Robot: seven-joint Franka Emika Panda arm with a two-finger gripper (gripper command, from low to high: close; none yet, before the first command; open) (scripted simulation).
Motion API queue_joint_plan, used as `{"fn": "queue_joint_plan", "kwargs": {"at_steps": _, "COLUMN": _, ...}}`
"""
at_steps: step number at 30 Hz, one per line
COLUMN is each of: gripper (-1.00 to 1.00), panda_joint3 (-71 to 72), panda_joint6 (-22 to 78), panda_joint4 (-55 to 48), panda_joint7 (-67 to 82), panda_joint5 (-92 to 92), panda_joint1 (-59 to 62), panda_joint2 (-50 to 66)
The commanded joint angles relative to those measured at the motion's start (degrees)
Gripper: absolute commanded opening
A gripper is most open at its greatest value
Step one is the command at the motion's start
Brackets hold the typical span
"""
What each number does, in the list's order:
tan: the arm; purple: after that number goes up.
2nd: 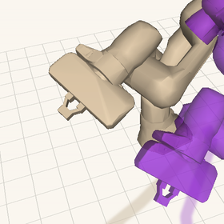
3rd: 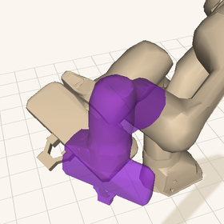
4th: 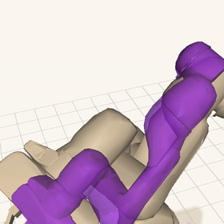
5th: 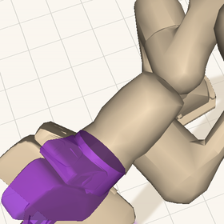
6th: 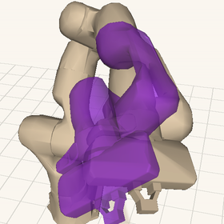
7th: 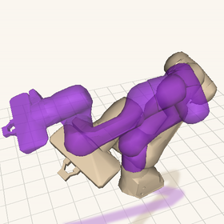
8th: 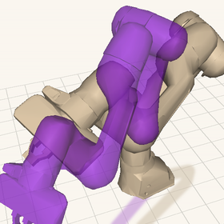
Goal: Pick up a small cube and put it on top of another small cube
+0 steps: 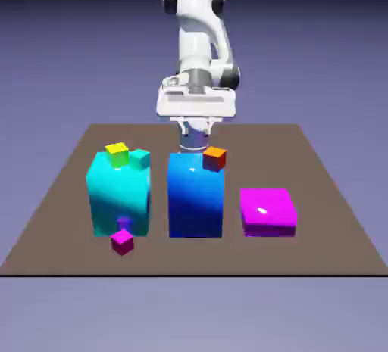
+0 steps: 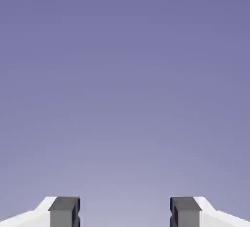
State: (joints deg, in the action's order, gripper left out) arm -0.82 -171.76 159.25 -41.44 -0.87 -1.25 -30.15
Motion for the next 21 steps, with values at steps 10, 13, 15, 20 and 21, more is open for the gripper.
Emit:
{"fn": "queue_joint_plan", "kwargs": {"at_steps": 10, "gripper": 0.0, "panda_joint3": -6.8, "panda_joint6": 18.6, "panda_joint4": -14.5, "panda_joint7": 8.4, "panda_joint5": -7.2, "panda_joint1": -4.6, "panda_joint2": 20.8}}
{"fn": "queue_joint_plan", "kwargs": {"at_steps": 13, "gripper": 0.0, "panda_joint3": -8.9, "panda_joint6": 24.2, "panda_joint4": -18.9, "panda_joint7": 11.0, "panda_joint5": -9.4, "panda_joint1": -6.0, "panda_joint2": 27.0}}
{"fn": "queue_joint_plan", "kwargs": {"at_steps": 15, "gripper": 0.0, "panda_joint3": -10.2, "panda_joint6": 27.9, "panda_joint4": -21.8, "panda_joint7": 12.6, "panda_joint5": -10.8, "panda_joint1": -7.0, "panda_joint2": 31.1}}
{"fn": "queue_joint_plan", "kwargs": {"at_steps": 20, "gripper": 0.0, "panda_joint3": -13.7, "panda_joint6": 37.2, "panda_joint4": -29.0, "panda_joint7": 16.8, "panda_joint5": -14.4, "panda_joint1": -9.3, "panda_joint2": 41.5}}
{"fn": "queue_joint_plan", "kwargs": {"at_steps": 21, "gripper": 0.0, "panda_joint3": -14.3, "panda_joint6": 39.0, "panda_joint4": -30.5, "panda_joint7": 17.7, "panda_joint5": -15.1, "panda_joint1": -9.7, "panda_joint2": 43.6}}
